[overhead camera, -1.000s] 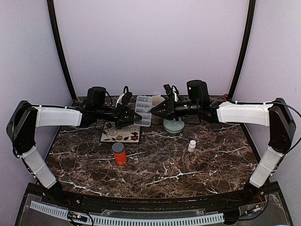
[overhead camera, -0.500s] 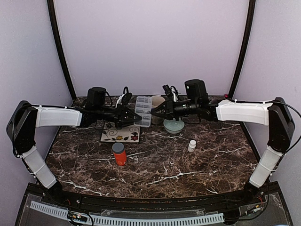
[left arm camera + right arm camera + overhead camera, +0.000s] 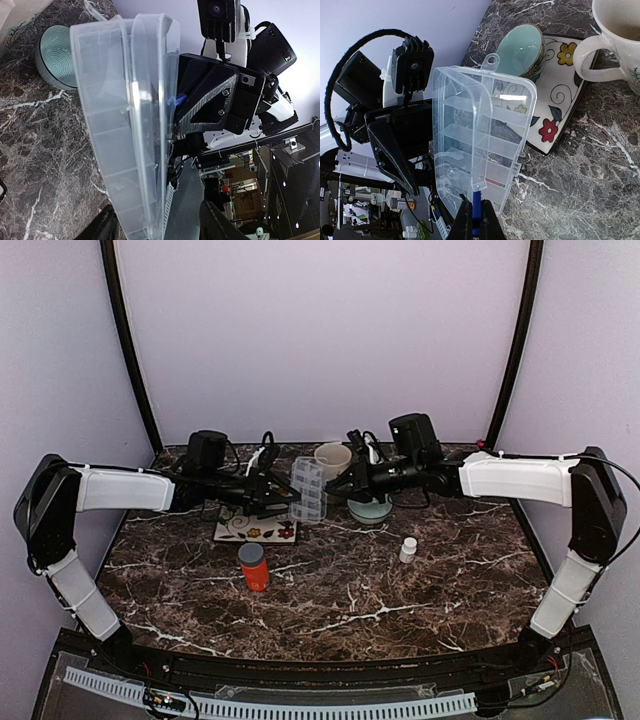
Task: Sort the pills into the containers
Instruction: Open the lid of the pill container.
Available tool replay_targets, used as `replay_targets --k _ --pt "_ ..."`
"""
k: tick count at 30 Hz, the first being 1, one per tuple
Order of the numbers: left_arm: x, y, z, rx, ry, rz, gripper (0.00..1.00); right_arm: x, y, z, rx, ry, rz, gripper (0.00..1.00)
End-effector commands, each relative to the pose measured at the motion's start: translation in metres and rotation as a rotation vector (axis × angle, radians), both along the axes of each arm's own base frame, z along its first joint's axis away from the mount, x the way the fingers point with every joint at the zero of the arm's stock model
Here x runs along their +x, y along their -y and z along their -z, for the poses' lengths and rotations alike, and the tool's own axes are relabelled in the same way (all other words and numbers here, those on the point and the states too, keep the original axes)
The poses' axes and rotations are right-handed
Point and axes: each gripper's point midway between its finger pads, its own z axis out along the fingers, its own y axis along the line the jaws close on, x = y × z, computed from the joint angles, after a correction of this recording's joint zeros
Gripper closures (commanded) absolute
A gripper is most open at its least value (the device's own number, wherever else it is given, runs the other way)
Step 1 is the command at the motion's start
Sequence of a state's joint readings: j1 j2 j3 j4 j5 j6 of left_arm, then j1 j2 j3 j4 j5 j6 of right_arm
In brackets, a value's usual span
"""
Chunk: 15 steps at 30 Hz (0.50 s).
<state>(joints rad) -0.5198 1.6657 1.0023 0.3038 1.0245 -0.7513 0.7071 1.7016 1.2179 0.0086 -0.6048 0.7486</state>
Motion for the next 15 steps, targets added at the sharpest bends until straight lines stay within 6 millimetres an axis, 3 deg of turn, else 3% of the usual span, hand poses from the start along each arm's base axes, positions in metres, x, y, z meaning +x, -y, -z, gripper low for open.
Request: replay_targets --k 1,15 --pt "-0.002 -0.003 0.008 0.034 0.004 -0.007 0.42 -0.001 0.003 -0.001 -0.022 0.030 0.003 1.00" --pt "0.001 -0.012 0.038 0.162 -0.021 -0.049 0.36 -0.008 0.014 0.014 -0.124 0.033 0.011 1.00"
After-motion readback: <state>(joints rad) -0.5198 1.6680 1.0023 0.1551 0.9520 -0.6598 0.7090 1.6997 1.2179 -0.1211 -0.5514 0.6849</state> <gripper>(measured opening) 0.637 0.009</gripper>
